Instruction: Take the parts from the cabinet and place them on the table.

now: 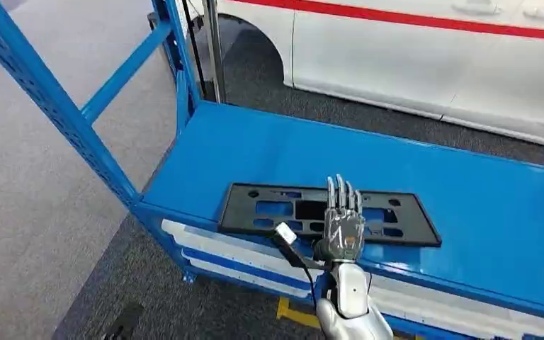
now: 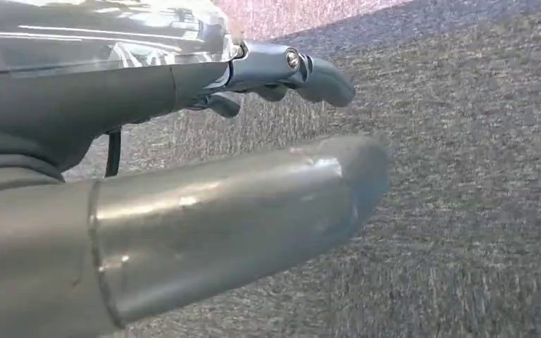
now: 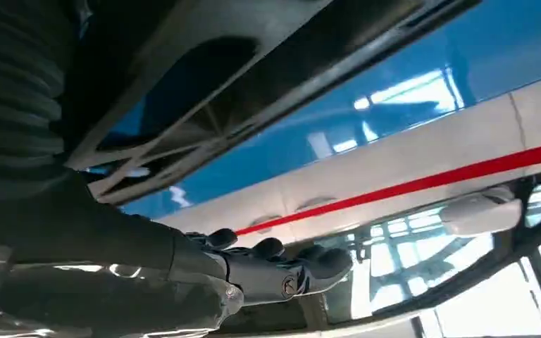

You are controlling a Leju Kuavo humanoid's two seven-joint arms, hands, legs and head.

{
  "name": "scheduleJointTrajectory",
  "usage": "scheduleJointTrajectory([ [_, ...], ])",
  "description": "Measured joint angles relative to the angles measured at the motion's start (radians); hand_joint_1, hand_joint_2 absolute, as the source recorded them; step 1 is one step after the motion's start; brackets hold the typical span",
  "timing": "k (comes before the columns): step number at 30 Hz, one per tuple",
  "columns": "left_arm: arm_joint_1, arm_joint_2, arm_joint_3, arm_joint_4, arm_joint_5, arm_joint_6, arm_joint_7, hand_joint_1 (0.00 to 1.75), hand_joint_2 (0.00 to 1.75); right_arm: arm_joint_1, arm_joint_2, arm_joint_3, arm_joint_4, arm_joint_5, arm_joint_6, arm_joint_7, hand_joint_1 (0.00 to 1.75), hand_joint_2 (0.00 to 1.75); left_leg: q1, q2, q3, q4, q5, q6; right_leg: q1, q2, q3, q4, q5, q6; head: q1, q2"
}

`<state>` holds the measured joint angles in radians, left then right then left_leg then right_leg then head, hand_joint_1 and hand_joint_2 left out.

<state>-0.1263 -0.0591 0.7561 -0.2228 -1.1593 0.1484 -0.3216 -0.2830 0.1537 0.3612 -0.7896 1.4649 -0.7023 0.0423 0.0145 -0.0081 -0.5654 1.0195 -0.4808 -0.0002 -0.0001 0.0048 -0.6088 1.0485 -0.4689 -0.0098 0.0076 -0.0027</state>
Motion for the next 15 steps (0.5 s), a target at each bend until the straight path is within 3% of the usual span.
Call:
scheduleJointTrajectory([
  [1,0.000,0.000,0.000,0.000,0.000,0.000,0.000,0.00,0.00,-0.001,0.000,-0.006,0.002,0.000,0.000,0.000,0.00,1.75,0.001,0.001,0.002,-0.006,0.001,-0.007,0.002,0.001,0.000,0.001,-0.001,-0.002,0.000,0.000],
  [2,-0.001,0.000,0.000,0.000,0.000,0.000,0.000,0.00,0.00,-0.003,0.000,-0.009,0.004,0.000,0.000,0.000,0.00,1.75,0.001,0.002,0.005,-0.006,-0.002,-0.015,-0.007,0.003,0.006,-0.013,0.004,-0.010,0.000,0.000],
  [4,-0.002,0.000,0.000,0.000,-0.002,0.000,0.000,0.00,0.00,-0.006,0.001,-0.010,0.005,0.000,0.000,-0.001,0.00,1.75,0.006,0.003,-0.016,0.051,-0.042,-0.022,-0.009,-0.001,0.016,-0.022,0.006,-0.022,0.000,0.000],
  [7,0.001,0.002,0.000,0.000,-0.004,0.000,0.000,0.00,0.00,-0.008,0.001,-0.013,0.011,0.000,0.000,-0.002,0.00,1.75,0.006,0.003,-0.129,0.276,-0.140,-0.033,-0.006,-0.004,0.016,-0.020,0.002,-0.029,0.000,0.000],
  [8,0.003,0.002,0.000,0.000,-0.004,0.000,0.000,0.00,0.00,-0.008,0.001,-0.013,0.014,0.000,0.000,-0.002,0.00,1.75,0.006,0.003,-0.150,0.309,-0.139,-0.034,-0.004,-0.004,0.016,-0.019,0.001,-0.030,0.000,0.000],
  [9,0.003,0.002,0.000,0.000,-0.005,0.000,0.000,0.00,0.00,-0.008,0.001,-0.013,0.016,0.001,0.000,-0.002,0.00,1.75,0.006,0.003,-0.147,0.293,-0.114,-0.033,-0.004,-0.003,0.018,-0.018,0.000,-0.030,0.000,0.000],
  [11,0.002,0.003,0.000,0.000,-0.005,0.000,0.000,0.00,0.00,-0.008,0.001,-0.014,0.017,0.010,0.000,0.005,0.00,1.75,0.006,0.004,-0.076,0.134,-0.012,-0.028,-0.003,-0.001,0.025,-0.014,-0.007,-0.026,0.000,0.000],
  [12,0.002,0.003,0.000,0.000,-0.005,0.000,0.000,0.00,0.00,-0.009,0.001,-0.014,0.018,0.014,0.000,0.008,0.00,1.75,0.006,0.004,-0.041,0.060,0.025,-0.024,-0.003,0.000,0.029,-0.012,-0.011,-0.024,0.000,0.000],
  [13,0.001,0.003,0.000,0.000,-0.005,0.000,0.000,0.00,0.00,-0.011,0.000,-0.014,0.021,0.019,0.000,0.013,0.00,1.75,0.001,0.003,-0.016,0.021,0.009,-0.018,0.001,0.000,0.030,-0.011,-0.014,-0.019,0.000,0.000],
  [15,0.000,0.003,0.000,0.000,-0.006,0.000,0.001,0.00,0.00,-0.015,-0.001,-0.016,0.025,0.028,0.000,0.021,0.00,1.75,-0.004,0.002,-0.015,0.005,0.011,-0.009,0.003,0.001,0.023,-0.008,-0.012,-0.010,0.000,0.000],
])
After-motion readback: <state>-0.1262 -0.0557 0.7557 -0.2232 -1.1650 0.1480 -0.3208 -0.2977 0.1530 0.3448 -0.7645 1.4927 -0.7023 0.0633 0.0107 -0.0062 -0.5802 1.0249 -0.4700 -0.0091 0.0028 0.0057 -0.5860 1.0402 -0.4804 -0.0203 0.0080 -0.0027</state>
